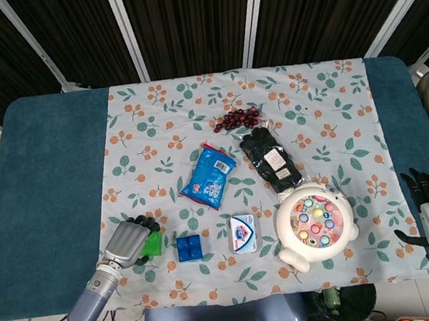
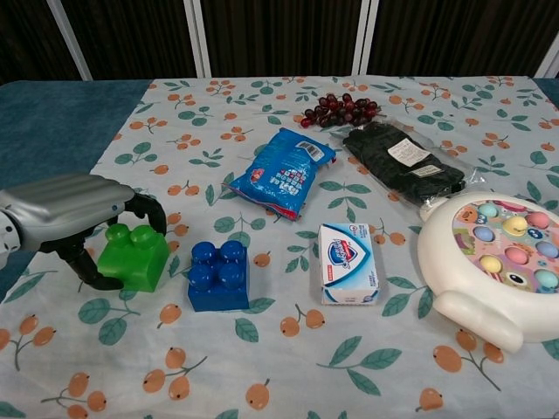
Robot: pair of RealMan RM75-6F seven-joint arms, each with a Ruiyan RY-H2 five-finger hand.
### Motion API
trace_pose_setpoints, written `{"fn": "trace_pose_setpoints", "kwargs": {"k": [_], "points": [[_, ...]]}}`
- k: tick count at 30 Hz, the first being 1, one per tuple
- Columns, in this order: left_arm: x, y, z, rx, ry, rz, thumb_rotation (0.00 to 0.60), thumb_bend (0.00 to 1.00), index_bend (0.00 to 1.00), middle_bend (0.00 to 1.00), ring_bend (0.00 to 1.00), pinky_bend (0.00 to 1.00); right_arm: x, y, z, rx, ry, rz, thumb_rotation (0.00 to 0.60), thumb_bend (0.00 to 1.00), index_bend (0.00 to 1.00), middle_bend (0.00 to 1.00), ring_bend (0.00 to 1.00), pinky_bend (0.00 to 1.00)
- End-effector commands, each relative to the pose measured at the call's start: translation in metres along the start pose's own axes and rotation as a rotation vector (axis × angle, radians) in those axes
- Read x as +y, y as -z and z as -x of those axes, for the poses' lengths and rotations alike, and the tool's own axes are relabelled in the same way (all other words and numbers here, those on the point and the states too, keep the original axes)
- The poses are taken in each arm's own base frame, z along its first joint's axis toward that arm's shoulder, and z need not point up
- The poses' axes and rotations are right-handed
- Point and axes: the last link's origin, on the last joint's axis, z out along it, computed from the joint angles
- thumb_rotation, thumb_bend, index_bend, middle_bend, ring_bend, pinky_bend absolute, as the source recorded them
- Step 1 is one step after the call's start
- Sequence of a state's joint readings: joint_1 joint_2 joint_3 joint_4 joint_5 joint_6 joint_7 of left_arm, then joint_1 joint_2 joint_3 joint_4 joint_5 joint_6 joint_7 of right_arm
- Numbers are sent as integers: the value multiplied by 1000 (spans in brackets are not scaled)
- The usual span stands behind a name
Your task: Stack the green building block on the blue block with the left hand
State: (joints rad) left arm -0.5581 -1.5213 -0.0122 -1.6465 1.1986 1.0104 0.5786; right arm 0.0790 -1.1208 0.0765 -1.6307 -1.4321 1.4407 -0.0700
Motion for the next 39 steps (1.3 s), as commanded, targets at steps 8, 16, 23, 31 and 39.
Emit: {"fn": "trace_pose_setpoints", "kwargs": {"k": [8,16,23,31,39], "points": [[4,1,1,24,14,10,600,398,550,497,420,527,1,0,-1,1,-3,3,600,96,0,0,0,190],[0,10,-22,64,-23,23,600,417,576,517,441,548,1,1,-2,3,-6,7,600,102,0,0,0,190],[20,14,-75,156,3,28,600,417,571,515,440,547,0,1,-1,1,-8,8,600,105,0,0,0,190],[45,-1,-84,141,19,-14,600,417,571,516,440,547,1,0,-1,-2,-19,14,600,106,0,0,0,190],[69,-12,-77,130,26,-49,600,417,574,517,440,547,1,0,-1,-8,-32,15,600,105,0,0,0,189]]}}
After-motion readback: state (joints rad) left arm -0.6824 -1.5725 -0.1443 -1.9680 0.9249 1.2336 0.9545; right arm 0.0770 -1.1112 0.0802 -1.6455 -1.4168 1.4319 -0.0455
